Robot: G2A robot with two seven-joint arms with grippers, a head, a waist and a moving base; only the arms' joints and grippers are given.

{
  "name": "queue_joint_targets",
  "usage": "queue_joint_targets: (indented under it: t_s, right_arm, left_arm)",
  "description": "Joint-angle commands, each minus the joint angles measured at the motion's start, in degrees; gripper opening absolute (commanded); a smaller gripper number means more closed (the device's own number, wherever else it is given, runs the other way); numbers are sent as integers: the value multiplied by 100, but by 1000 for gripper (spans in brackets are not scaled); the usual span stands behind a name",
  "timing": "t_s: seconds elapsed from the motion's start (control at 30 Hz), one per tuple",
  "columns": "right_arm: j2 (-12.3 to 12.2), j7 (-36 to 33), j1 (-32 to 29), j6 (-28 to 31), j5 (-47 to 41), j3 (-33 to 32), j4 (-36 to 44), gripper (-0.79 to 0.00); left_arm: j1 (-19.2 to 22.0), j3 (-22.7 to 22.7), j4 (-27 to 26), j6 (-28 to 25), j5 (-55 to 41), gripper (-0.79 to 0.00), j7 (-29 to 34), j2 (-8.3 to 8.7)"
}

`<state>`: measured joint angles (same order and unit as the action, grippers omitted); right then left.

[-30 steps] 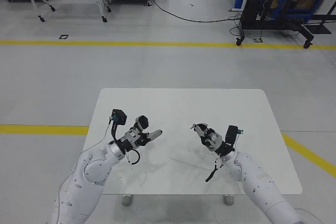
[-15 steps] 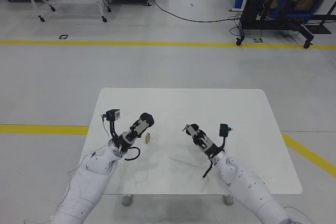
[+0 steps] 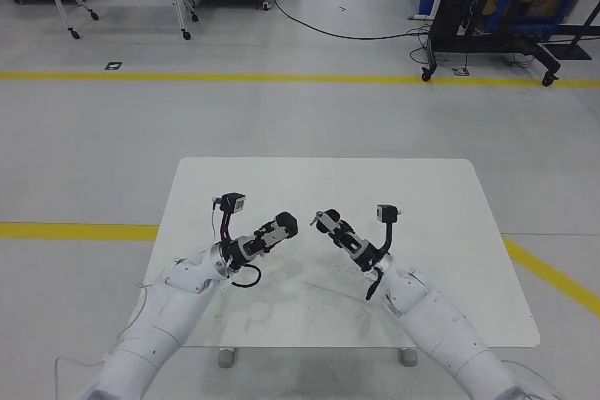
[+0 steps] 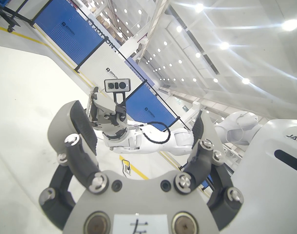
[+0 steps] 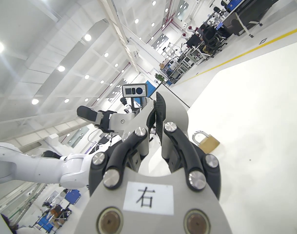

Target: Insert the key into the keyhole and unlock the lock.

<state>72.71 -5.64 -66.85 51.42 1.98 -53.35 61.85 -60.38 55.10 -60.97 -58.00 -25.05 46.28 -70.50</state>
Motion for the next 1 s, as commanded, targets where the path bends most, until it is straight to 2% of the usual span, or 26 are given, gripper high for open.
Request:
queue_joint_targets:
  t_s: [0.0, 0.03, 0.07, 0.1, 0.17, 0.37, 0.67, 0.87, 0.93, 0.97]
  right_arm:
    - [-8, -310, -10, -34, -226, 9, 115, -785]
    - [-11, -458, -16, -43, -331, 23, 169, -785]
    - [-14, -593, -15, -57, -403, 31, 207, -785]
    - [-16, -709, -17, -60, -475, 41, 245, -785]
    - [-18, -888, -17, -72, -603, 47, 285, -785]
    - [-10, -960, -6, -77, -615, -19, 264, -785]
    - [6, -904, -71, 12, -395, -105, 295, -785]
    - [33, -782, -98, -2, -62, -109, 333, -785]
    - [44, -742, -105, -14, 9, -105, 340, -785]
    - [49, -726, -107, -15, 33, -106, 344, -785]
  left_arm:
    - [55, -68, 65, 0, 42, -197, 0, -2]
    - [79, -93, 89, 0, 62, -197, 0, -4]
    - [100, -108, 114, 0, 82, -268, 0, -5]
    - [114, -120, 129, 0, 99, -292, 0, -7]
    - [130, -134, 142, 0, 117, -394, 0, -12]
    - [134, -100, 208, 0, 236, -462, 0, -16]
    - [168, -79, 382, 0, 496, -474, 0, -94]
    - [191, -73, 489, 0, 702, -576, -31, -153]
    - [204, -78, 526, 0, 754, -628, -64, -176]
    - [209, -80, 545, 0, 788, -686, -83, -187]
